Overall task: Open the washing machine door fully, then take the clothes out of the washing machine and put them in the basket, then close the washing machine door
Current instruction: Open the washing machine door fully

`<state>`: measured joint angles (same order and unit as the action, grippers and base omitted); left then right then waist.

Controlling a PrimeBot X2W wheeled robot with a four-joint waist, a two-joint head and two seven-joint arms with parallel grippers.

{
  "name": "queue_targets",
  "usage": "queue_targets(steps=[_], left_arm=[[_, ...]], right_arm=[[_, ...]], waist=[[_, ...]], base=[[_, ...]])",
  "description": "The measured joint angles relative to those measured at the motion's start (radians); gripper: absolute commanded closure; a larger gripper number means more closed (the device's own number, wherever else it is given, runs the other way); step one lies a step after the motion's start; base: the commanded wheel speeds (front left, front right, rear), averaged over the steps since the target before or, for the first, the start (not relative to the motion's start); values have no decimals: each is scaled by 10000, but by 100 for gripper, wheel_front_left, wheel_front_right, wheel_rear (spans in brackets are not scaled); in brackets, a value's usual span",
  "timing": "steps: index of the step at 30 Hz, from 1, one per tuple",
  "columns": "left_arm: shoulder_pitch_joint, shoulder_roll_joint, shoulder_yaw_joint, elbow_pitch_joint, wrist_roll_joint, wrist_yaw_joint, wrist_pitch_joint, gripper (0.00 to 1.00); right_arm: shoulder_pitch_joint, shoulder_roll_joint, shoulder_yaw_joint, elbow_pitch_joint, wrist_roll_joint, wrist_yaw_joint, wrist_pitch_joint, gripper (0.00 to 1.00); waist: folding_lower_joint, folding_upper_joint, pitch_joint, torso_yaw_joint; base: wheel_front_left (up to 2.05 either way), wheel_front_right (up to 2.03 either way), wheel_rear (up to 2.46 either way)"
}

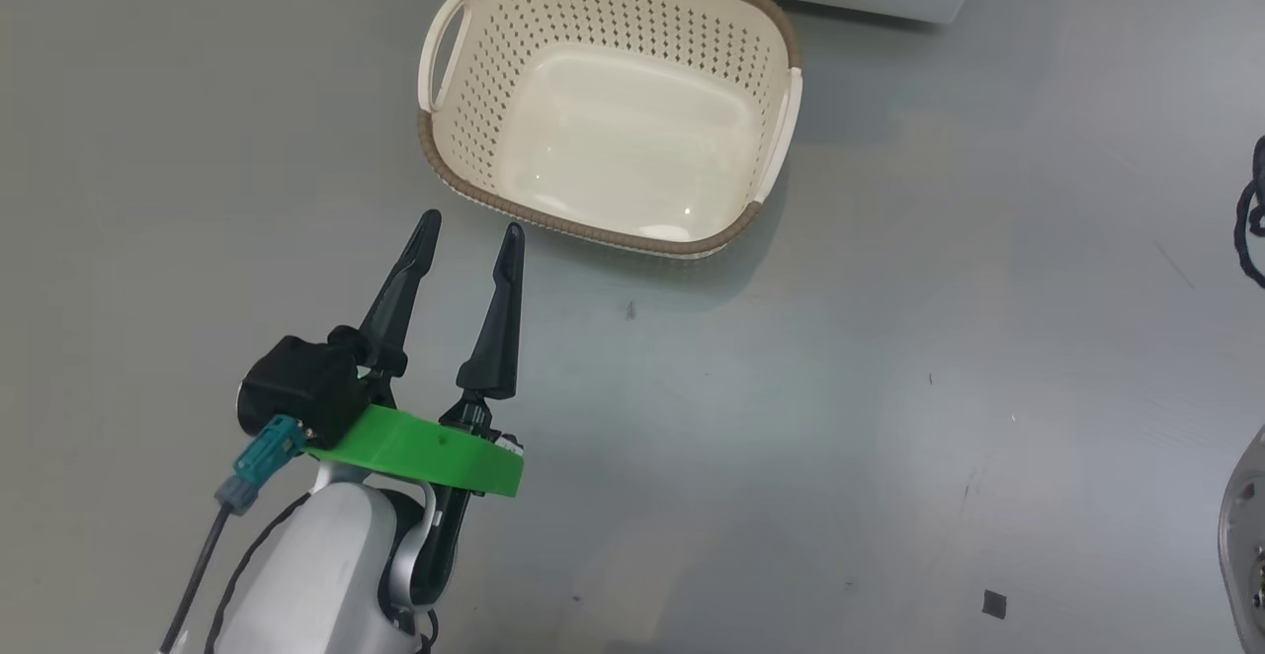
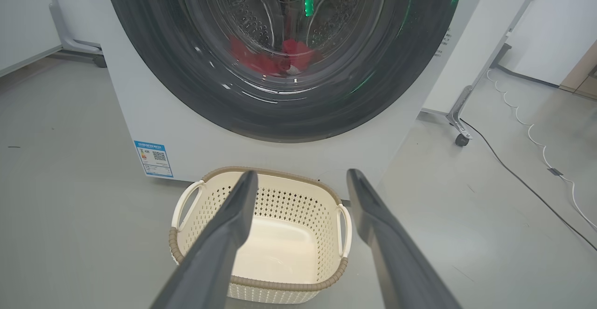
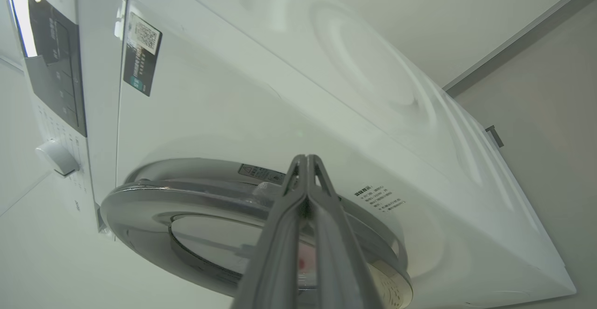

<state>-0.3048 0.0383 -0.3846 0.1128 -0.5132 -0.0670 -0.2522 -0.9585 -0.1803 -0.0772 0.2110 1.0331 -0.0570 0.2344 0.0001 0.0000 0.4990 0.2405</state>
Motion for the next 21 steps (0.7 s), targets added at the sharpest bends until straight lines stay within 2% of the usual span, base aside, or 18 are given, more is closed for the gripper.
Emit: queue_targets(steps=[7, 12, 21], left_arm=[[-439, -42, -130, -88, -238, -12, 0, 0], [-649, -54, -52, -178, -316, -10, 0, 0], [-955, -96, 197, -201, -343, 15, 0, 0]], right_arm=[[-1128, -82, -58, 564, 288, -171, 489, 100], [-1898, 376, -362, 984, 1183, -347, 849, 100], [-2890, 431, -665, 1764, 1852, -495, 1319, 100]], waist=[[1, 0, 617, 406], [1, 0, 975, 663], [-1, 0, 1404, 1077]], base=[[0, 0, 0], [0, 0, 0], [0, 0, 0]])
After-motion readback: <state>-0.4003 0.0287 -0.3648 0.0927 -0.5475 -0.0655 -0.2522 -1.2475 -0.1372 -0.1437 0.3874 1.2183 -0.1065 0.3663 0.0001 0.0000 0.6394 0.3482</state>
